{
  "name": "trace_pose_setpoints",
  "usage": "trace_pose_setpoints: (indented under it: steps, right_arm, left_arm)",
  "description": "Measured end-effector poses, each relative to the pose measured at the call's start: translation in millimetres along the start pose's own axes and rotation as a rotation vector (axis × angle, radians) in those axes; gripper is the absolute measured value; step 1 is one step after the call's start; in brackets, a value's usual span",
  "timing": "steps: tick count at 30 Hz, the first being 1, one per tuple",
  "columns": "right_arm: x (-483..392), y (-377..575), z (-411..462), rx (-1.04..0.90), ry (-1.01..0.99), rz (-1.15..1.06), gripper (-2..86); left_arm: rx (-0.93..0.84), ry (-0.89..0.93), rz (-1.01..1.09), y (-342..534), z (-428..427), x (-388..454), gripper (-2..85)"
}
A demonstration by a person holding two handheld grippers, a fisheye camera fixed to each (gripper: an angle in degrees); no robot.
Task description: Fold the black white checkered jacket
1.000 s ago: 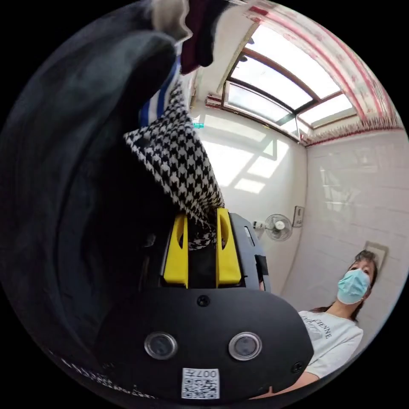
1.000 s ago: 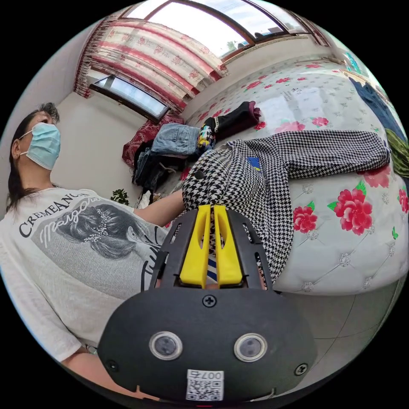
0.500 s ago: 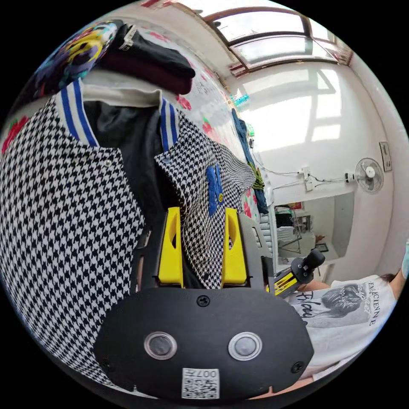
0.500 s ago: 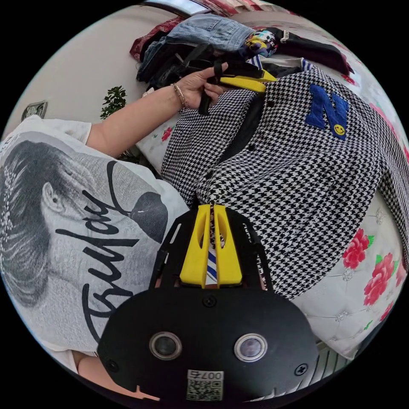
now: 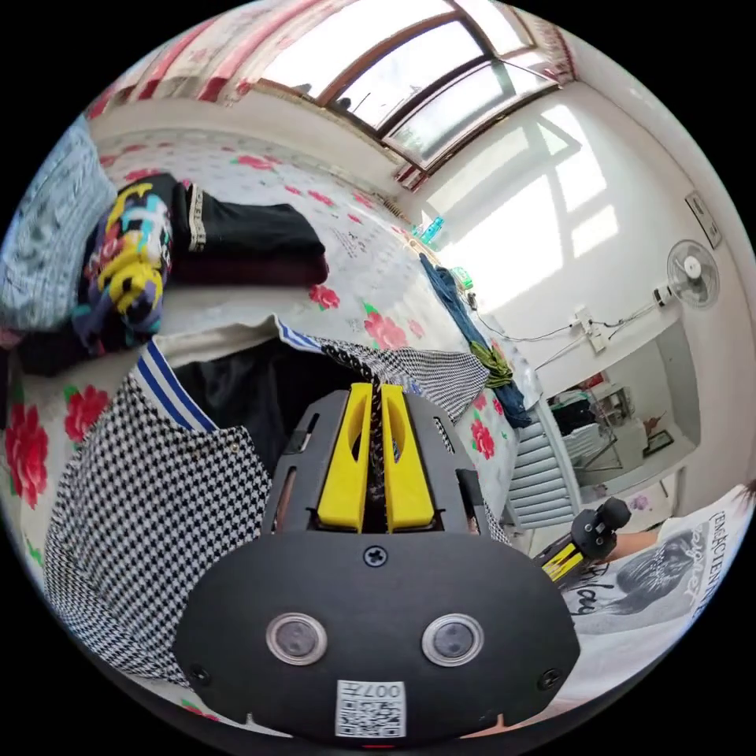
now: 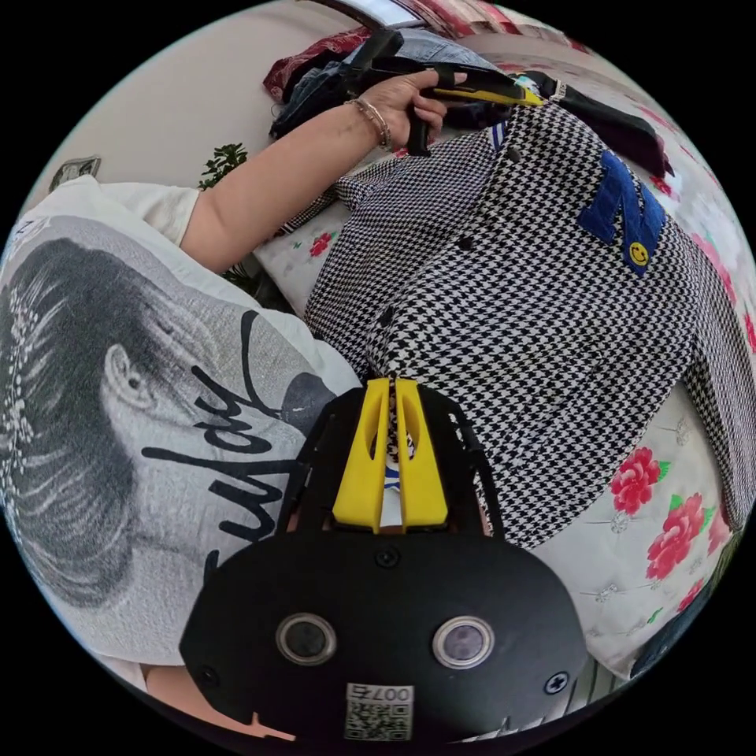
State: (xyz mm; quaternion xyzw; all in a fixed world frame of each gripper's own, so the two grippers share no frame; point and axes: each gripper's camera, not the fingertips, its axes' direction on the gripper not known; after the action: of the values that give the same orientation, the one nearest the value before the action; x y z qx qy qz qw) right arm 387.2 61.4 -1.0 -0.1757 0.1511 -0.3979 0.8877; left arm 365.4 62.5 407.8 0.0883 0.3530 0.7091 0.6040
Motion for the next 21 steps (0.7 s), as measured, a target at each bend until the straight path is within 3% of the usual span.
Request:
trace_pose_setpoints:
  steps: [5, 7, 9, 12, 16, 21]
  right_arm:
    - [-12, -32, 39, -0.048, -0.074, -0.111, -0.1]
    - [-5, -41, 71, -0.101, -0.118, -0.078, -0.1]
    - [-3, -39, 90, -0.122, -0.115, -0.041, 0.0]
    - [-11, -27, 99, -0.095, -0.044, -0.035, 0.5]
    - [-21, -17, 98, -0.045, -0.071, -0.077, 2.6]
    - [-29, 15, 72, 0.094, -0.074, -0.080, 4.2]
  left_arm:
    - [-0.145, -0.329, 0.005, 7, 43, -27, 0.4]
    - [-0.320, -0.329, -0.198, 35, 98, -74, 2.0]
    - [-0.305, -0.324, -0.307, 61, 110, -86, 5.6]
    - [-0.173, -0.357, -0.294, 94, 92, -60, 6.5]
    - [-0.135, -0.381, -0.204, 151, 69, 2, 6.4]
    - [-0.220, -0.321, -0.065, 227, 77, 92, 6.4]
